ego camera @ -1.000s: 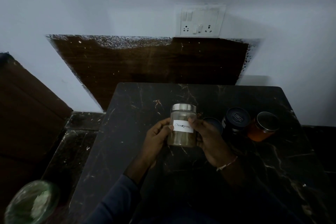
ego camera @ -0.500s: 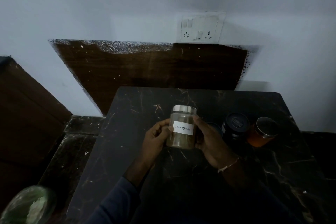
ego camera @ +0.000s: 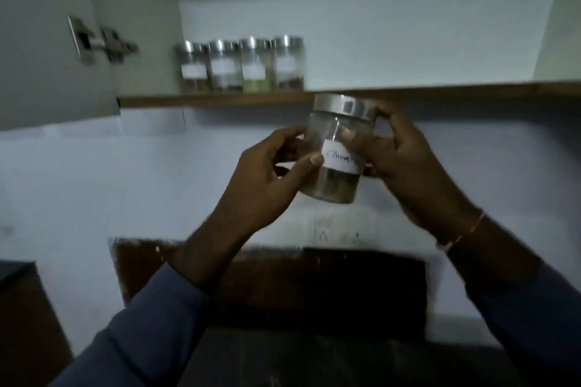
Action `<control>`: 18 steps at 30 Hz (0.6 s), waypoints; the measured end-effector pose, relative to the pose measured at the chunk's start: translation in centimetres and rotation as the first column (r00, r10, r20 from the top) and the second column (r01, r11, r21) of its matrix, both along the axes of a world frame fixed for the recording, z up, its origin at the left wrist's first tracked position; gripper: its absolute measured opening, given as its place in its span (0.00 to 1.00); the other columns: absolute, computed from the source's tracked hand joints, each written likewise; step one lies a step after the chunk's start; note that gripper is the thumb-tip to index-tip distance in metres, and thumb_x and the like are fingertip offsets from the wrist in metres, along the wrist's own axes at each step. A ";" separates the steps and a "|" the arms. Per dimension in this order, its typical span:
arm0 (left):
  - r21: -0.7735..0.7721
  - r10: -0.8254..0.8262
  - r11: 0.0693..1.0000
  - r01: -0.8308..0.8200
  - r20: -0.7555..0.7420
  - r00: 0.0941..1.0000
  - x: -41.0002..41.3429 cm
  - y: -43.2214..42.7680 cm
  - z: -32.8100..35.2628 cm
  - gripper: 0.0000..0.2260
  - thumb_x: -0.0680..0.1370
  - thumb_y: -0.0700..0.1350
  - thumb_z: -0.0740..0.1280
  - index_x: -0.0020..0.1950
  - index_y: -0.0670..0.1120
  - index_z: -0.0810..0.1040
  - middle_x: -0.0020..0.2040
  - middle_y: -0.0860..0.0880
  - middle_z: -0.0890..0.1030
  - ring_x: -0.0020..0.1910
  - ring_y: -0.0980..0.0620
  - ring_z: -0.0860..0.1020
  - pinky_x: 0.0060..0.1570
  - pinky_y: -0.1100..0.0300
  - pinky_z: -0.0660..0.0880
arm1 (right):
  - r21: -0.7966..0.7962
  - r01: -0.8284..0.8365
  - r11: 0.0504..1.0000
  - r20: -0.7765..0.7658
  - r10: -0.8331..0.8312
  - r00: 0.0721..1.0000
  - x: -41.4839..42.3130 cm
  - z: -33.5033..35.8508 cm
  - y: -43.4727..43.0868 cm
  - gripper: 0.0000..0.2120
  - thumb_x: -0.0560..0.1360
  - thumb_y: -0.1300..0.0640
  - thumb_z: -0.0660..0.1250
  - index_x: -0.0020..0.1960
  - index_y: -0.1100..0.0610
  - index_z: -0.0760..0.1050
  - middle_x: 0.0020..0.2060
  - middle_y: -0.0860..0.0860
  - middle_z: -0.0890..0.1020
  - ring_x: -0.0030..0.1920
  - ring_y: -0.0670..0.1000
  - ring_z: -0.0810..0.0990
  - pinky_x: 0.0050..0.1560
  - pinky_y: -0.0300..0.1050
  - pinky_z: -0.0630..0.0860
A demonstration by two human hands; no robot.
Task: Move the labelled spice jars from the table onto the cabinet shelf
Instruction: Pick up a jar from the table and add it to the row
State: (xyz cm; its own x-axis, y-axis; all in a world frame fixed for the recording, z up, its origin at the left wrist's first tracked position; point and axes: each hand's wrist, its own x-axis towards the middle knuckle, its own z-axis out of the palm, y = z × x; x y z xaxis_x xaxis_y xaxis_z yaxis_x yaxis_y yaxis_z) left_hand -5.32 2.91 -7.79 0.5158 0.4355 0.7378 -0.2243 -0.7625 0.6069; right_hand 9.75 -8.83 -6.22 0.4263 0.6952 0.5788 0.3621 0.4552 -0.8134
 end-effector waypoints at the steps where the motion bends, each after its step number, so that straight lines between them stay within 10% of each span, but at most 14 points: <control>1: 0.070 0.026 0.997 -0.027 0.020 0.999 0.3 0.6 2.4 0.21 0.74 0.50 0.68 0.66 0.47 0.75 0.56 0.51 0.82 0.55 0.58 0.81 0.51 0.60 0.80 | 0.035 0.011 0.999 0.076 -0.014 0.997 0.4 2.7 0.4 0.23 0.73 0.53 0.72 0.66 0.50 0.69 0.51 0.53 0.85 0.49 0.50 0.85 0.43 0.47 0.82; 10: 0.199 0.185 0.961 -0.191 0.050 0.981 5.8 8.5 12.8 0.17 0.76 0.42 0.70 0.65 0.43 0.76 0.57 0.48 0.82 0.53 0.56 0.80 0.53 0.65 0.78 | 0.091 0.152 0.984 0.372 -0.175 0.912 5.0 14.0 7.6 0.25 0.72 0.51 0.74 0.65 0.49 0.68 0.46 0.55 0.82 0.40 0.48 0.80 0.31 0.33 0.73; 18: 0.306 0.493 0.857 -0.414 -0.260 0.830 9.3 12.6 13.1 0.16 0.77 0.56 0.64 0.41 0.47 0.85 0.39 0.51 0.85 0.40 0.53 0.82 0.45 0.55 0.78 | -0.097 0.293 0.951 0.478 -0.214 0.852 9.6 15.5 13.1 0.17 0.72 0.51 0.72 0.58 0.48 0.72 0.48 0.54 0.81 0.40 0.52 0.81 0.35 0.50 0.81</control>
